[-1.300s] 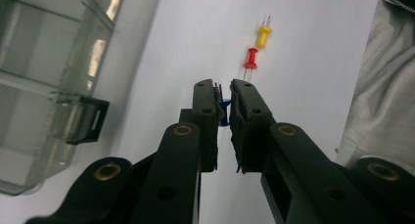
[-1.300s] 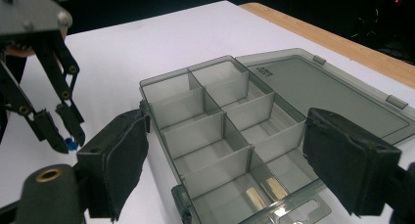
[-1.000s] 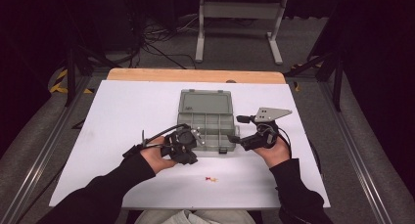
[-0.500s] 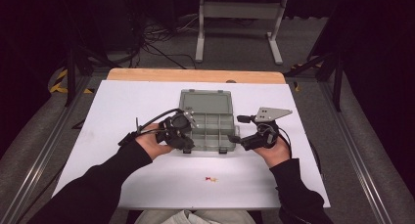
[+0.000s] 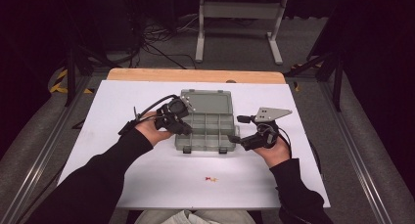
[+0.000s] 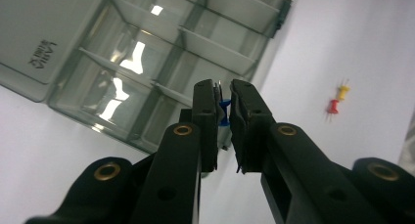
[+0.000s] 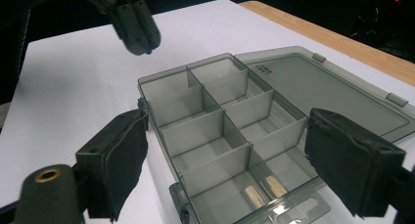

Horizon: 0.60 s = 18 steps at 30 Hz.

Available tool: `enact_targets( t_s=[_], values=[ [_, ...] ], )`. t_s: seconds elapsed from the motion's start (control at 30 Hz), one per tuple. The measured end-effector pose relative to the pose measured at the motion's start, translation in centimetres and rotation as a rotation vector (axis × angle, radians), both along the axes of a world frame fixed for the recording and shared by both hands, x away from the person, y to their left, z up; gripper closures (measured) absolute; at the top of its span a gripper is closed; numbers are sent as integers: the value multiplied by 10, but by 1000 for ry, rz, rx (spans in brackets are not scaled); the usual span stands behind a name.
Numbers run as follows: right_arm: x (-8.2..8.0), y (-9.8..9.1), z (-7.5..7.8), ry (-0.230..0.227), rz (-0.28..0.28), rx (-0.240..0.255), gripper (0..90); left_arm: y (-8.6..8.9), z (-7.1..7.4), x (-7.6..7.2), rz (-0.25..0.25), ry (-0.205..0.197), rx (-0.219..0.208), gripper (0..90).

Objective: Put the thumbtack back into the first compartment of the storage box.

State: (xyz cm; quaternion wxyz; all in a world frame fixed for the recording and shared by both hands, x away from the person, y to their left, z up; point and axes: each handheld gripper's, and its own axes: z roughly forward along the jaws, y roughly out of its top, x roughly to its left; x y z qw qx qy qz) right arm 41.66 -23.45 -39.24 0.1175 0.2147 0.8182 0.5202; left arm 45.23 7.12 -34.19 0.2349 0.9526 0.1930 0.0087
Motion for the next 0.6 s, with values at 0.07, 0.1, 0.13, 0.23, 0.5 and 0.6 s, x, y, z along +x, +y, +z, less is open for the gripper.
enact_targets(
  t_s=[0.07, 0.1, 0.13, 0.23, 0.5, 0.6],
  values=[
    [0, 0, 0, 0, 0, 0, 162, 0, 1, 4, 13, -6, 0, 815],
    [0, 0, 0, 0, 0, 0, 162, 1, 1, 6, 18, -11, -1, 815],
    [0, 0, 0, 0, 0, 0, 162, 1, 1, 6, 18, -11, -1, 815],
    [0, 0, 0, 1, -2, -1, 162, 1, 0, 15, 40, -16, -2, 815],
    [0, -1, 0, -1, -3, 1, 161, 1, -3, 29, 80, -17, -5, 815],
    [0, -1, 0, -1, -4, 0, 161, 1, -4, 34, 98, -14, -3, 815]
  ],
)
